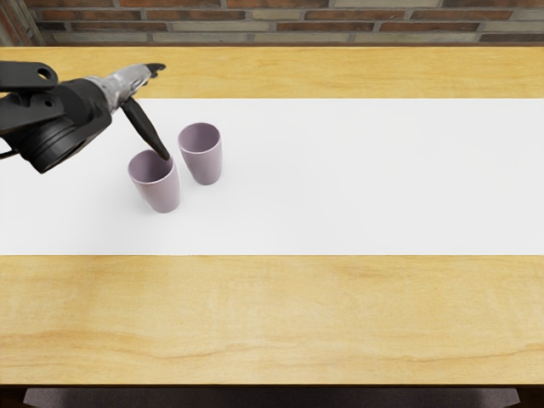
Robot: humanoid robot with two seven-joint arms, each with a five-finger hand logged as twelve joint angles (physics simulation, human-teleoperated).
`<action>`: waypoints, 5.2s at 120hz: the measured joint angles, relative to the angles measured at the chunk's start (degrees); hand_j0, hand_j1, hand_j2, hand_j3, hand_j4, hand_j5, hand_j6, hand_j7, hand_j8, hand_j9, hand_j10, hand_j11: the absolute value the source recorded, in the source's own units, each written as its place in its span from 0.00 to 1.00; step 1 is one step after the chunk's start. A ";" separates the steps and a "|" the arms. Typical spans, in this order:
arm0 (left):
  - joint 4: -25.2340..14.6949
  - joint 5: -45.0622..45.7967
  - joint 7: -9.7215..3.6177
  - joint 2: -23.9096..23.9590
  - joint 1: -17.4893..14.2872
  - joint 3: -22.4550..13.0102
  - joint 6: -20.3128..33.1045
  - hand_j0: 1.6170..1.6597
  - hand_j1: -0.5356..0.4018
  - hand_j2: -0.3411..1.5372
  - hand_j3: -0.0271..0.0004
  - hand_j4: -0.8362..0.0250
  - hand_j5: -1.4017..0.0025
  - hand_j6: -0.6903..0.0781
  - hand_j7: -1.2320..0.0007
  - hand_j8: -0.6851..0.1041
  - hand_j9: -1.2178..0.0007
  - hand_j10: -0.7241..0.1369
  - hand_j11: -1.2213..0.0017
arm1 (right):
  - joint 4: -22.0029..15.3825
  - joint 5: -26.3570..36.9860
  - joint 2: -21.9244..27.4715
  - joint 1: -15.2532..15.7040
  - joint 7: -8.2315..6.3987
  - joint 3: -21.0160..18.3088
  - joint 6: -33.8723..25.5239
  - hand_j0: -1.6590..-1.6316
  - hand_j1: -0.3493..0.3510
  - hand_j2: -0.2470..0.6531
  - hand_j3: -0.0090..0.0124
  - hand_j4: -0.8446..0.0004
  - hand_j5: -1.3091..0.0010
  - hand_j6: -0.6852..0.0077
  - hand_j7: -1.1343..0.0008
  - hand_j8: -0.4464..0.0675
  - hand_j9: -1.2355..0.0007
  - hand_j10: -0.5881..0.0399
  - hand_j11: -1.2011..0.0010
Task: Pick up cup and place in cup with left hand
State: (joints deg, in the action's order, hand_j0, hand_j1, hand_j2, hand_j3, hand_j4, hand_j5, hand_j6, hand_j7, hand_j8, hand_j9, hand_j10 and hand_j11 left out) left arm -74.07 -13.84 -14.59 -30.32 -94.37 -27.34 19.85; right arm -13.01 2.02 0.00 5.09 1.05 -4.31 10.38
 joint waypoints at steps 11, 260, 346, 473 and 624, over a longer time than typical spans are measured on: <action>-1.28 0.03 -0.01 0.77 -0.29 -0.68 0.53 0.96 0.92 0.18 0.99 0.95 0.98 0.87 0.98 0.84 0.98 0.82 0.98 | 0.00 0.00 0.00 -0.01 0.00 0.01 0.00 0.04 0.03 0.27 0.42 0.98 0.98 0.97 0.98 0.84 0.98 0.91 0.98; -0.99 -2.04 -0.01 3.11 0.78 0.40 3.39 0.87 0.40 0.27 0.99 0.62 0.47 0.59 0.41 0.45 0.40 0.24 0.40 | 0.00 0.00 0.00 0.00 0.00 0.01 0.00 0.04 0.03 0.27 0.42 0.98 0.98 0.97 0.98 0.84 0.98 0.91 0.98; -17.55 -2.01 -0.45 -10.70 -7.18 2.68 3.07 0.87 0.39 0.28 0.99 0.62 0.47 0.58 0.41 0.46 0.40 0.23 0.40 | 0.00 0.00 0.00 -0.01 0.00 0.01 0.00 0.04 0.03 0.27 0.42 0.98 0.98 0.97 0.98 0.84 0.98 0.91 0.98; -23.02 -2.10 -2.86 -23.45 -10.65 4.04 -5.44 0.87 0.46 0.25 0.99 0.53 0.48 0.49 0.41 0.37 0.41 0.22 0.41 | 0.00 0.00 0.00 0.00 0.00 0.01 -0.01 0.04 0.03 0.27 0.42 0.98 0.98 0.97 0.98 0.84 0.98 0.91 0.98; -22.81 -5.45 -5.64 -24.99 -8.63 3.07 -6.83 0.87 0.48 0.23 0.99 0.53 0.48 0.49 0.42 0.38 0.41 0.22 0.41 | 0.00 0.00 0.00 0.00 0.00 0.01 -0.01 0.04 0.03 0.27 0.42 0.98 0.98 0.97 0.98 0.84 0.98 0.91 0.98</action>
State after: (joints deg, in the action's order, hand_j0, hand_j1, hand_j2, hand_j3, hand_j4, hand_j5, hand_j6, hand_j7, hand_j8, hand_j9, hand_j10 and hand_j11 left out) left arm -96.89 -19.29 -20.23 -55.31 -103.00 -24.28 13.03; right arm -13.01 2.02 0.00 5.09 1.05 -4.31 10.37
